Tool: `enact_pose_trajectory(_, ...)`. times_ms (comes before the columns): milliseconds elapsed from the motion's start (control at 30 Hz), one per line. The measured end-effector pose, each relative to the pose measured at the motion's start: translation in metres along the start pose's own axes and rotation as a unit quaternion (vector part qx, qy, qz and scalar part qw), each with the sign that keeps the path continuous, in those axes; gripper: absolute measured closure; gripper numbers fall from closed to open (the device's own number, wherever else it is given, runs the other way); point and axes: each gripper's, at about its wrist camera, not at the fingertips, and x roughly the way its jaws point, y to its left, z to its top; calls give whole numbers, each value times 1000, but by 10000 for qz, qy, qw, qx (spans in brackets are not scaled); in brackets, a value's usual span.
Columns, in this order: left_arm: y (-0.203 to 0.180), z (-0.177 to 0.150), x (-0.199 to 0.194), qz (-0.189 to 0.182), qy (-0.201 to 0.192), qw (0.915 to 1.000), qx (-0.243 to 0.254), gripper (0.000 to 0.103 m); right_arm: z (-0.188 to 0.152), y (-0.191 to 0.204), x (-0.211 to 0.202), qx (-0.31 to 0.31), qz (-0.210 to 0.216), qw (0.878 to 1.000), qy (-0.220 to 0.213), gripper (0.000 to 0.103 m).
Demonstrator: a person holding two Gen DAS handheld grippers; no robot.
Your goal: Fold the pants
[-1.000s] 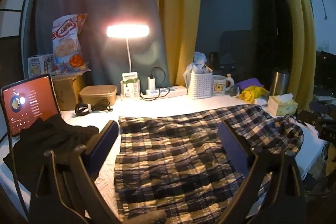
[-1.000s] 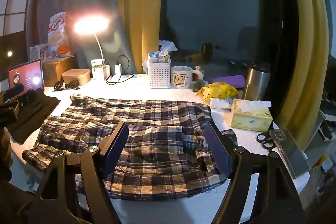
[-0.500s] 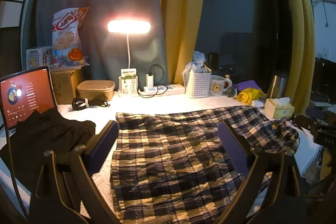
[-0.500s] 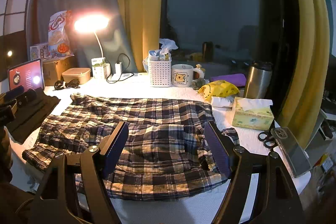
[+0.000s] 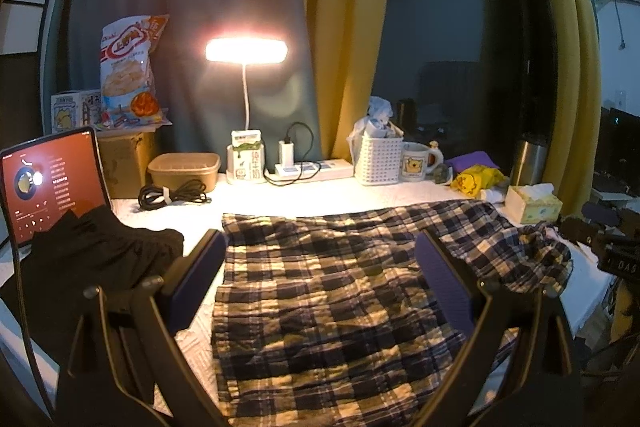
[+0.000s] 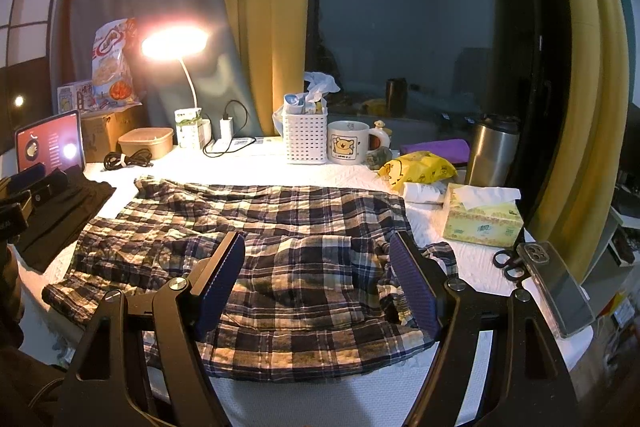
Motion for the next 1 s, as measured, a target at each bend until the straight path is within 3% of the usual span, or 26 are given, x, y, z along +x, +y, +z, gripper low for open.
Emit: enact_pose_trajectory(1000, -2, -2, 2, -24, 38, 10000, 55, 7, -1, 1, 3, 9, 4, 10000, 21, 25)
